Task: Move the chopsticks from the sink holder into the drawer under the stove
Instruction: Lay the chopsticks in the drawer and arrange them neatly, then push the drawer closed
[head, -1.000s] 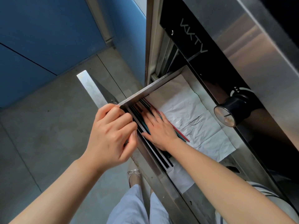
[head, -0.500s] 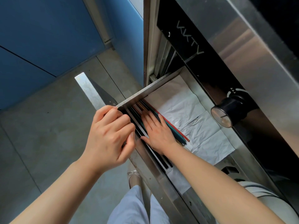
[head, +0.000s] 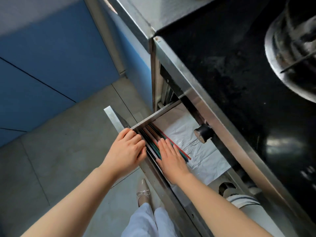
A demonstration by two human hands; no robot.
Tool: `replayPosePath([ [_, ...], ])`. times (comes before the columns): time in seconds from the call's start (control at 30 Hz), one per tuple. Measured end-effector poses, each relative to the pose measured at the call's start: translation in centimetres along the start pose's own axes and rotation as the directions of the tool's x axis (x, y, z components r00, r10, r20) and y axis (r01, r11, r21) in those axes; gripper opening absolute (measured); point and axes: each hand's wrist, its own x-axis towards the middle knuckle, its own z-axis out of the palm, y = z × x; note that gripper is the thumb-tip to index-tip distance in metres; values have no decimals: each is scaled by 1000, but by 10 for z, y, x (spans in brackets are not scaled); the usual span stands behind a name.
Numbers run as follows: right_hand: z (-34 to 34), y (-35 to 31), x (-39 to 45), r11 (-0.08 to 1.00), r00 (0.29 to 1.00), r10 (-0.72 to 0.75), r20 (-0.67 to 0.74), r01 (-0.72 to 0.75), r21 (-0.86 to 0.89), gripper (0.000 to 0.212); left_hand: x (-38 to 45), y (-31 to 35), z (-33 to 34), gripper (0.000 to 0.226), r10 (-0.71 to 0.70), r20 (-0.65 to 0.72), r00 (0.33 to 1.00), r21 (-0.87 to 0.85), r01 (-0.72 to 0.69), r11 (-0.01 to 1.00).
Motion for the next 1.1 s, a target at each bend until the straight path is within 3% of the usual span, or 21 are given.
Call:
replayPosePath([
  [0.2,-78,-16,-73,962,993,119,20,-120,245,63,18,15,-53,42,-44,292,955,27,38,999],
  [0.33,-122,-20,-114,923,982,182,49,-188,336,60,9,32,-72,34,-143,543,828,-8,176,984],
  [0.6,-168,-22,-166,857,958,284,45,-275,437,54,-16,52,-114,48,-173,718,674,-86,332,939],
  [0.77,-168,-31,-179,807,922,380,73,-369,462,48,-8,44,-131,41,-142,697,703,-186,369,911],
  [0.97,-157,-71,-176,546,803,590,86,-475,690,39,9,24,-143,25,-151,628,763,-338,443,830],
  [1.1,-154,-107,-162,183,576,806,137,-462,868,28,16,-1,-139,15,-158,649,744,-394,507,767],
])
